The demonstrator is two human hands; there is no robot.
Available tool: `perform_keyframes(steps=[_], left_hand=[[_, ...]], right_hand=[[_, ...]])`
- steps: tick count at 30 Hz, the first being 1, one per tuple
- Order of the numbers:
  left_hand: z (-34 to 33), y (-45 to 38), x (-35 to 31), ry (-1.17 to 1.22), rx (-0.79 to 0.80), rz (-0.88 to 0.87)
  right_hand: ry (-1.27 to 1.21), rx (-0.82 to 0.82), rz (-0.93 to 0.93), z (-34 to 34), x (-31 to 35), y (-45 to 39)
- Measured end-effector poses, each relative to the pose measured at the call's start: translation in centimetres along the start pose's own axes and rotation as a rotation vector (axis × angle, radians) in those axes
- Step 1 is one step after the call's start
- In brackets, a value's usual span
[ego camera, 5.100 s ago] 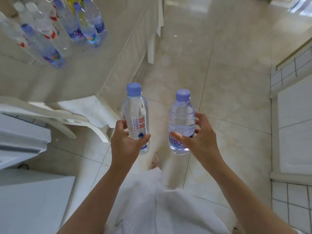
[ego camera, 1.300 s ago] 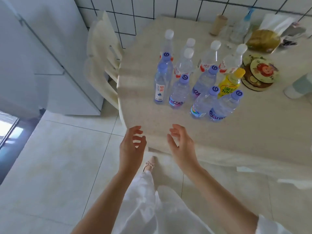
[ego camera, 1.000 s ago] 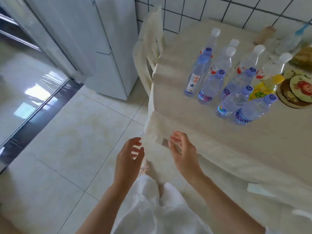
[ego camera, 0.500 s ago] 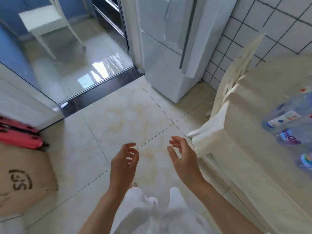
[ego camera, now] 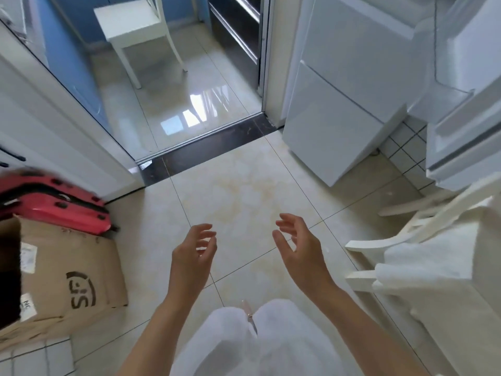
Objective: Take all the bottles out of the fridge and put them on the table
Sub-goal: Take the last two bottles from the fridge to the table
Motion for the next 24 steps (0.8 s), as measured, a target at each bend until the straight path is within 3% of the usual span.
perform_keyframes(steps=[11, 24], left_hand=[[-2.8, -16.6, -0.6, 0.016, 0.1, -0.095], [-10.0, -39.5, -7.2, 0.065, 0.271, -0.208]], right_hand=[[-0.025, -0.071, 0.014, 1.0, 8.1, -11.9], [-0.068, -0.185, 0.031, 8.7, 17.6, -30.0]])
Point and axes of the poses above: each hand's wrist, its own y-axis away from the middle knuckle, its own z-axis out of the back of the hand, x = y × z, the point moved 9 cm from there along -y, towards the middle knuckle, and after that the axes turned 14 degrees about -z, right-handed, at the moved point
